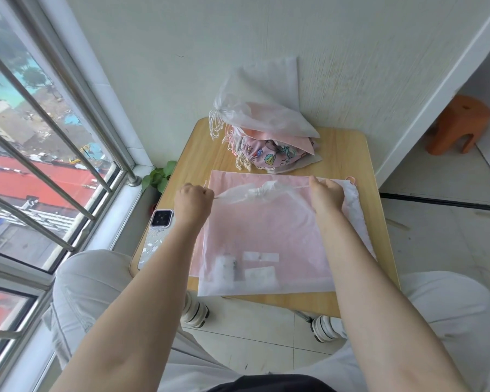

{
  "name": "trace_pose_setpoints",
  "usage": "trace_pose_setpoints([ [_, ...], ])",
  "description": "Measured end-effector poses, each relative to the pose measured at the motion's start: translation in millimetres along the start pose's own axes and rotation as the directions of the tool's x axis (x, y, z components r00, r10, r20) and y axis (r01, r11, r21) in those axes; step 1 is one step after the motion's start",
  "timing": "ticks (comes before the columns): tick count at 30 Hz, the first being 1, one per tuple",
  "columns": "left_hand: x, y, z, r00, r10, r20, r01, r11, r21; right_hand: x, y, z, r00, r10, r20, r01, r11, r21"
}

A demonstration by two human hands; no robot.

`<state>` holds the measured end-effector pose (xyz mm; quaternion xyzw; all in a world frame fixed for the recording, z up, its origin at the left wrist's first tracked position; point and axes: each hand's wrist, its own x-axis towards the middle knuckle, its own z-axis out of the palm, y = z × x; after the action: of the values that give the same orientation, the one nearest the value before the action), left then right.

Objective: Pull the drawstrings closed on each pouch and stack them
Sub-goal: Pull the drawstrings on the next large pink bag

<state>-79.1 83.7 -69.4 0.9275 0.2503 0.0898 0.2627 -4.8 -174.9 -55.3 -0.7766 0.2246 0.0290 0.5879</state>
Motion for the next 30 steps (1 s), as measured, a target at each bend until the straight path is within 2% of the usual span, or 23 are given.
trace_pose_setpoints([
  [4,5,9,-17,0.969,-0.147,0.2,0.17,0.98,-0.102,-5,-19,-15,0.962,-0.058,0.267,0.093,0.988,-0.12],
  [6,7,24,-27,0.942,-0.126,0.31,0.192,0.962,-0.192,-9,-33,-19,0.902,-0.111,0.416,0.199,0.965,-0.172],
  [9,10,51,-39,0.916,-0.031,0.399,0.149,0.951,-0.269,-20,-55,-11,0.799,-0.129,0.587,0.3,0.932,-0.203],
  [12,11,72,-48,0.898,0.08,0.432,0.008,0.981,-0.196,-32,-70,-3,0.692,-0.13,0.71,0.396,0.891,-0.223],
  [14,12,81,-53,0.898,0.132,0.421,-0.074,0.986,-0.15,-39,-76,1,0.676,-0.174,0.716,0.437,0.877,-0.199],
  [16,11,86,-57,0.893,0.173,0.416,-0.134,0.983,-0.122,-41,-80,4,0.71,-0.243,0.661,0.463,0.868,-0.179],
  [19,8,95,-63,0.892,0.215,0.399,-0.182,0.976,-0.12,-43,-80,14,0.731,-0.268,0.627,0.526,0.806,-0.269],
  [22,4,102,-66,0.882,0.23,0.411,-0.16,0.967,-0.197,-50,-75,26,0.682,-0.258,0.685,0.559,0.788,-0.26],
  [24,1,106,-67,0.876,0.236,0.421,-0.125,0.953,-0.274,-53,-69,34,0.636,-0.306,0.708,0.634,0.731,-0.253],
  [25,0,107,-69,0.879,0.236,0.413,-0.098,0.94,-0.328,-55,-68,36,0.642,-0.316,0.699,0.647,0.712,-0.272],
  [28,3,110,-72,0.935,0.203,0.29,0.003,0.815,-0.58,-55,-63,37,0.692,-0.312,0.651,0.597,0.755,-0.272],
  [30,9,106,-70,0.986,0.118,0.114,-0.017,0.764,-0.645,-55,-63,35,0.715,-0.319,0.622,0.551,0.804,-0.221],
])
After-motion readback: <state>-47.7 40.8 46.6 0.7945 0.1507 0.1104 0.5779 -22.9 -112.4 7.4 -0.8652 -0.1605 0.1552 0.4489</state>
